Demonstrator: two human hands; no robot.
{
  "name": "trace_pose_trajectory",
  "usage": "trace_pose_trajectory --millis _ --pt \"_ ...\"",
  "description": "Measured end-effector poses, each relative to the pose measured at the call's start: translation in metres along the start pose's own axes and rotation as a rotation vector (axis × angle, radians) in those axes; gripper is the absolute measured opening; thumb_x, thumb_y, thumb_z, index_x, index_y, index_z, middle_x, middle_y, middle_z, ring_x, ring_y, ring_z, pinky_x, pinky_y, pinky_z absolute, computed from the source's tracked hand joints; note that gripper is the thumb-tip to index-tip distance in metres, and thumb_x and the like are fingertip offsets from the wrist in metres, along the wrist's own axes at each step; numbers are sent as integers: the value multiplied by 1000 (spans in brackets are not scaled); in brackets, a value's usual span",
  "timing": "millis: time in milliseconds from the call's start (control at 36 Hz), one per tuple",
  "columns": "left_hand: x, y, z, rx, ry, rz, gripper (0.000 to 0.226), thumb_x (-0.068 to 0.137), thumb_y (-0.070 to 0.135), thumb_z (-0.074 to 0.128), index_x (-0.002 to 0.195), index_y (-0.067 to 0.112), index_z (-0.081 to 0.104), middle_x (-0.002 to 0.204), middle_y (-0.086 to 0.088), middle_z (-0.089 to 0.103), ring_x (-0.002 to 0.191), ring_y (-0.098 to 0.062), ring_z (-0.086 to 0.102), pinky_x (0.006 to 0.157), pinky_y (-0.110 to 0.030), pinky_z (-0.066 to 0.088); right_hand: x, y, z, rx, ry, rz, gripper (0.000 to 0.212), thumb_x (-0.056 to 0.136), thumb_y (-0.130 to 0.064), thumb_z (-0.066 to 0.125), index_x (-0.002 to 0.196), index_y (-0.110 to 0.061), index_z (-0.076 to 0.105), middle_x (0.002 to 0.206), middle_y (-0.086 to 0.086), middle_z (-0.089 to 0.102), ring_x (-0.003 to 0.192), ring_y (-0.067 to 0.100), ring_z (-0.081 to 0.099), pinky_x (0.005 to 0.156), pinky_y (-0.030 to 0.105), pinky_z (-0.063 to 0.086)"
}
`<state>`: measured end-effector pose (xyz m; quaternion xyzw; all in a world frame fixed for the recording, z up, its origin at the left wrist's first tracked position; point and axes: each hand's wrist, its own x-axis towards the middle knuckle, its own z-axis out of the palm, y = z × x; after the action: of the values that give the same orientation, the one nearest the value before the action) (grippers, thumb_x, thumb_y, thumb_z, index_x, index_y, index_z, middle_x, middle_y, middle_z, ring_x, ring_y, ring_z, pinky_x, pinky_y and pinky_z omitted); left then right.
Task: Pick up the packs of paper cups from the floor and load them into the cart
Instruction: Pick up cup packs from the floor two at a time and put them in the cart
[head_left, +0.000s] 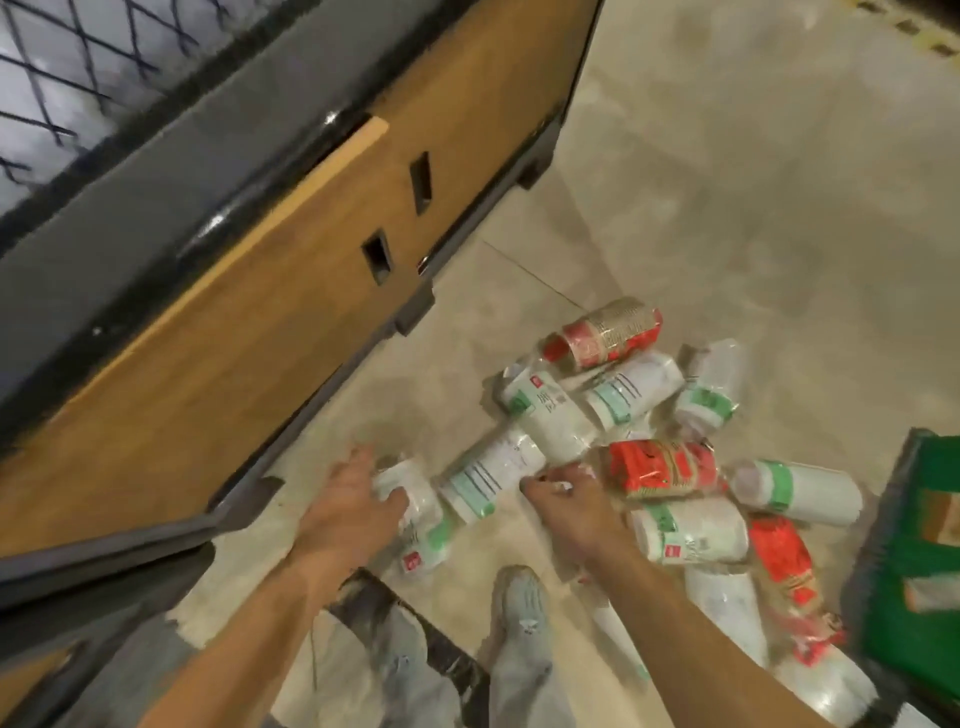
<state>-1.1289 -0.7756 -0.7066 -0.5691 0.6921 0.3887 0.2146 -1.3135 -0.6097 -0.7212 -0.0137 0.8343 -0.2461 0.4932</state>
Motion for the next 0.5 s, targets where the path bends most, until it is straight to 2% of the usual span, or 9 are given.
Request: trace_pose_trajectory --millis 56,111,167,222,278,306,361,444,500 --pt "50 -19 37 -51 23 -46 65 91 43 61 149 31 34 138 -4 56 108 -23 56 83 -28 40 61 20 26 96 -27 61 57 87 -48 76 129 -16 57 125 11 65 96 25 67 72 37 55" --pt "96 -41 77 -96 18 -149 72 90 47 65 150 27 31 140 -8 56 113 -29 57 85 -31 41 115 40 51 205 -46 167 62 86 -49 78 134 -17 53 131 12 61 100 27 66 68 36 55" --pt "136 -60 115 -154 40 -268 83 85 55 70 149 19 31 142 -14 53 123 -37 56 92 -37 46 163 58 76 317 -23 240 76 84 -52 79 143 -18 47 135 9 56 101 28 64 76 42 59" --pt "168 -77 150 -217 80 -395 96 78 62 73 149 13 31 145 -20 48 128 -43 52 97 -45 46 205 75 97 345 62 294 100 78 -56 82 156 -21 32 127 6 55 99 28 63 92 52 58" --pt "193 -94 181 -274 102 -492 112 75 70 72 151 5 23 149 -24 39 135 -45 44 104 -50 42 241 91 116 367 135 331 113 75 -56 85 161 -19 22 138 10 55 122 35 58 105 55 51" --pt "204 -103 194 -312 105 -518 114 74 72 71 151 4 21 149 -25 38 135 -46 43 105 -51 42 256 97 124 389 163 338 113 74 -57 85 160 -14 25 145 13 53 130 37 54 109 54 48" --pt "223 -115 216 -412 123 -534 114 74 72 72 152 10 18 149 -22 39 134 -45 44 107 -55 43 276 106 139 379 229 341 118 70 -68 82 157 -8 28 153 19 46 138 40 48 114 55 41" --pt "244 -121 243 -512 171 -466 115 76 67 73 156 16 9 154 -17 38 140 -40 40 114 -54 36 293 114 160 376 320 238 134 66 -79 75 163 -16 8 168 11 22 154 34 25 125 52 22" --pt "248 -119 253 -514 224 -414 115 74 65 76 156 20 8 147 -17 42 134 -42 45 109 -51 40 302 111 169 424 349 168 133 66 -79 76 163 -19 8 168 10 22 154 31 26 124 50 25"
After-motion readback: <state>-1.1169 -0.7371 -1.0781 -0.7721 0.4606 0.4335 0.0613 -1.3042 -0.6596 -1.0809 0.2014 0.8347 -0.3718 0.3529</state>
